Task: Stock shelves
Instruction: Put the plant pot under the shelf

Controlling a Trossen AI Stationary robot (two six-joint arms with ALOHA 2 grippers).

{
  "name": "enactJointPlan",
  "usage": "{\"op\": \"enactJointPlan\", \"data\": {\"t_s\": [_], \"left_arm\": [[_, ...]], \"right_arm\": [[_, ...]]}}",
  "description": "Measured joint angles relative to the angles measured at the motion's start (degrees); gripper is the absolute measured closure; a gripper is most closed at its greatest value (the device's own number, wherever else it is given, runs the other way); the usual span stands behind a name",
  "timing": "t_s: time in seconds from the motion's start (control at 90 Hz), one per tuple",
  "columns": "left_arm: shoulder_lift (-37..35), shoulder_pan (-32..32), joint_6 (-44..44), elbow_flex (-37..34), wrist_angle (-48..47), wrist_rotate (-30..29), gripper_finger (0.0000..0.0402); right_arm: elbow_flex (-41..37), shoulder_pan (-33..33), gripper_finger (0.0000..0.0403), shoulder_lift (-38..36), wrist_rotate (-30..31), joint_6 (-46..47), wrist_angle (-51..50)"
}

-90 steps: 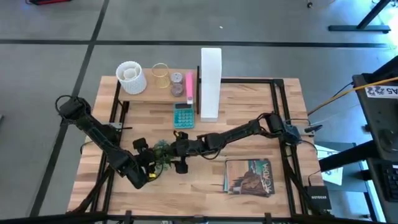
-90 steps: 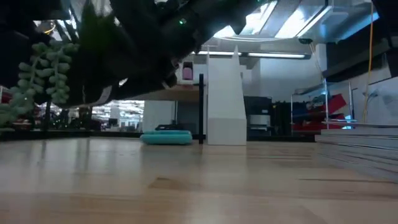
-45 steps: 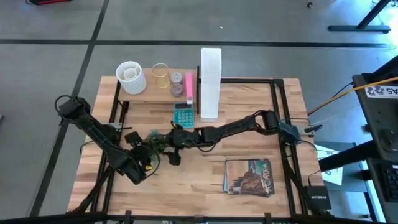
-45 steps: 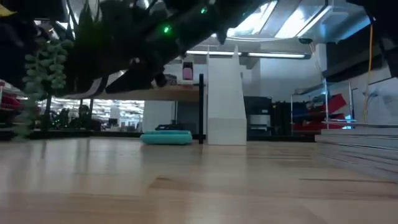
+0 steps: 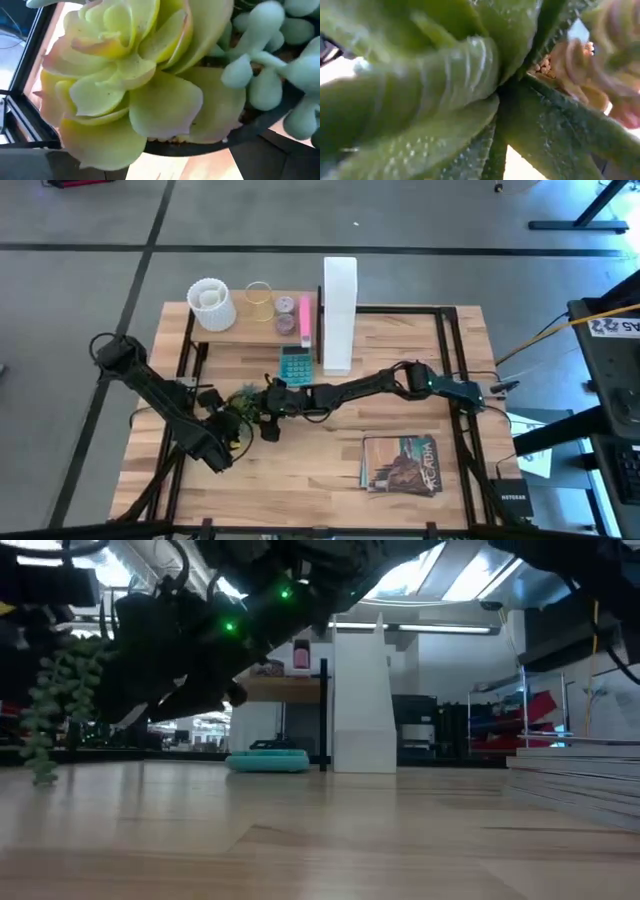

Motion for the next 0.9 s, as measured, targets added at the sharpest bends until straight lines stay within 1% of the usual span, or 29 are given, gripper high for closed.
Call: {"op": "enactJointPlan", "data": {"t_s": [0.2, 0.5, 0.689, 0.9], "left_arm": [[0.0, 1.2, -1.8, -2.8, -0.6, -2.5, 0.0132], [0.0, 5.2, -1.0, -6.4, -0.3, -4.6, 0.0132], [0.0, 6.6, -0.5, -8.1, 0.0, -5.8, 0.0132], [0.1, 8.5, 4.5, -11.6, 6.3, -5.9, 0.0132]], "right_arm": [[0.0, -1.8, 0.0084, 0.0, -0.3, 0.9, 1.3], [0.0, -3.7, 0.0084, 0.0, -0.2, 0.5, 3.2], [0.2, -4.5, 0.0084, 1.8, -0.5, 0.7, 5.9], [1.2, -5.3, 0.0084, 4.3, -1.1, 1.1, 6.8]]}}
